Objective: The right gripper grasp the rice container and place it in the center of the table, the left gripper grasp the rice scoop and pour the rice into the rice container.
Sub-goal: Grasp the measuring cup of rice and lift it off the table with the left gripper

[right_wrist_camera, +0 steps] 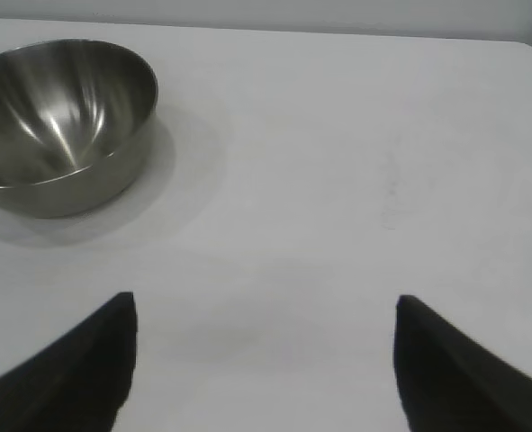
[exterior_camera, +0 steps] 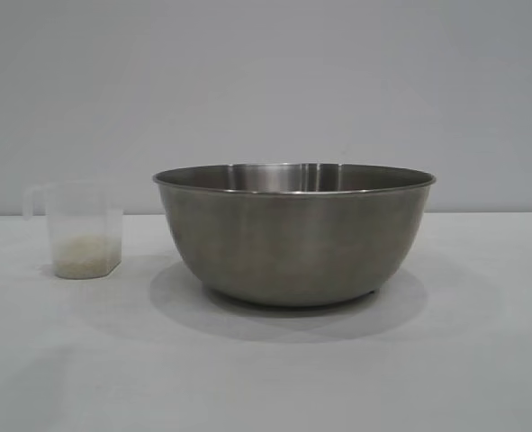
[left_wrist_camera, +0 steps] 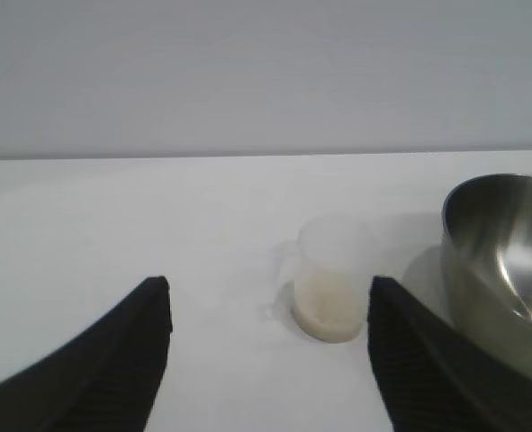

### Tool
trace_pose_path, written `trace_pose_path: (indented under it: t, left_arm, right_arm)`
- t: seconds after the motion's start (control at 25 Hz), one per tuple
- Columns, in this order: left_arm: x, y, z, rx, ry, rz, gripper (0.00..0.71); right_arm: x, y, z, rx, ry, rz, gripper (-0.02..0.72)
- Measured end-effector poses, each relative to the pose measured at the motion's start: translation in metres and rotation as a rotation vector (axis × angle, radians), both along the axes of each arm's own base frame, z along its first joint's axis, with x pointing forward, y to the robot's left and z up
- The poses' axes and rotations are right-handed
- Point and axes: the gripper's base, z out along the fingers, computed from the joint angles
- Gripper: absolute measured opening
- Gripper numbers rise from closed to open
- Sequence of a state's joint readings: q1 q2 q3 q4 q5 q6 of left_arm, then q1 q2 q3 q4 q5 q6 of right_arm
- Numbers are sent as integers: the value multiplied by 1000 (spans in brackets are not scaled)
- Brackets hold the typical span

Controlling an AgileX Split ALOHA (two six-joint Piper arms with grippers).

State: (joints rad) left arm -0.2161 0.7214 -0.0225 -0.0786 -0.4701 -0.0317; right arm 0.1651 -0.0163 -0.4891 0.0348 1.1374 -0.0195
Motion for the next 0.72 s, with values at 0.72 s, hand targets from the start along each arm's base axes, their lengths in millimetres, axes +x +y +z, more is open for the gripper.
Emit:
trace_pose_path:
  t: [0.72]
  left_arm:
    - [47, -13, -39, 71, 6, -40, 417]
  right_arm:
    - [0, 0, 0, -1, 0, 1, 505]
